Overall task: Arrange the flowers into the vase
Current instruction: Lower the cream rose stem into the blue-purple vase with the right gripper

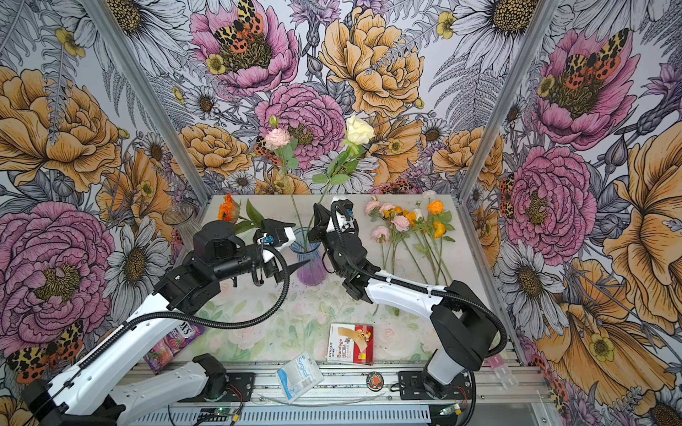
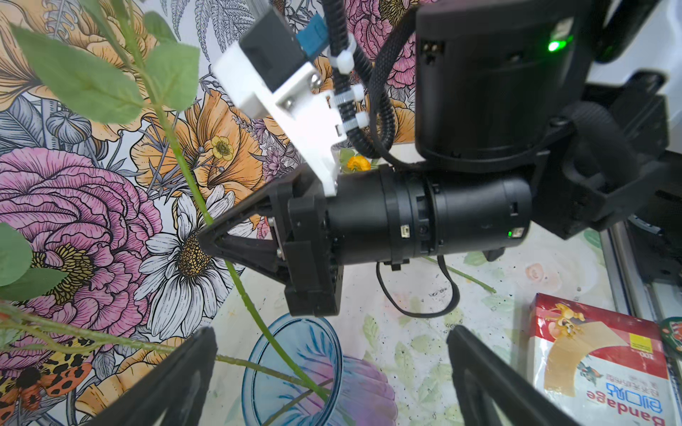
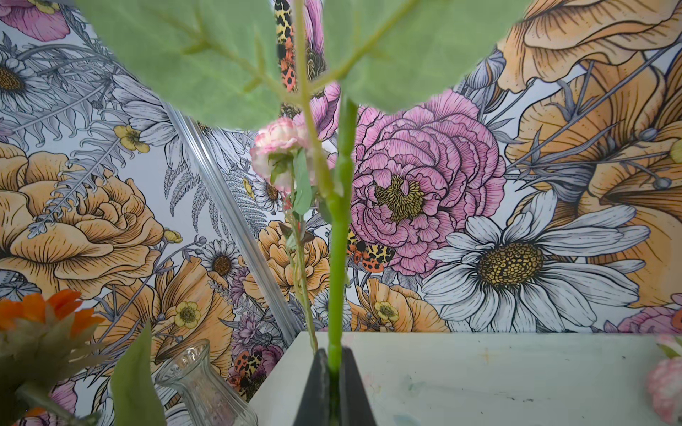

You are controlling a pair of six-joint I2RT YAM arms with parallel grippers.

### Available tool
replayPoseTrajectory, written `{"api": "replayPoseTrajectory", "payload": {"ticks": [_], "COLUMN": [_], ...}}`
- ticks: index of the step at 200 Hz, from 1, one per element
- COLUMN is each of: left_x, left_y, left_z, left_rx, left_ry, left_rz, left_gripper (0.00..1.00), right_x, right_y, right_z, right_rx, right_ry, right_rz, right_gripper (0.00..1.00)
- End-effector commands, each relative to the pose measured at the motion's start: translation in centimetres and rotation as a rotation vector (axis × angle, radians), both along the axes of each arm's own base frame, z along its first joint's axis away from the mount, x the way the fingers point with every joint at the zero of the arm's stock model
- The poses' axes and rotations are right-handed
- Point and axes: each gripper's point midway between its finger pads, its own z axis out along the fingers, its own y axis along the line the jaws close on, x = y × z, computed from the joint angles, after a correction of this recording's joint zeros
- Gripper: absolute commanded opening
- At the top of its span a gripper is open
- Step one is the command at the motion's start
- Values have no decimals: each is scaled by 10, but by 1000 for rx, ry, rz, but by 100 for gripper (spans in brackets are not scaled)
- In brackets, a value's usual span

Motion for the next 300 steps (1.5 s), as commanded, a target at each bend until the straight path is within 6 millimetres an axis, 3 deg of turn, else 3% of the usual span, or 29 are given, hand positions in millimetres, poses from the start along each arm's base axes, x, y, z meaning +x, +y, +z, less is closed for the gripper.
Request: {"api": "replayPoseTrajectory", "payload": {"ticks": [1, 98, 259, 281, 300], "left_x": [1, 2, 4, 4, 4], "left_y": [1, 0, 1, 1, 1], "left_z": [-4, -7, -9, -8, -8], "left_rx": [12, 16, 23, 21, 21], "left_ry": [-4, 2, 4, 2, 2], "left_rz": [-2, -3, 5, 4, 4], "left_gripper": [99, 99, 99, 99, 99], "right_x": [-5, -7, -10, -12, -12], "right_y": [13, 20, 18, 18, 19], "right_z": [-22, -59, -54, -53, -52], "right_rx": [-9, -98, -130, -135, -152], "right_ry": [39, 88, 96, 102, 115], "right_rz": [31, 15, 19, 23, 28], "right_gripper": [0, 0, 18, 25, 41]}}
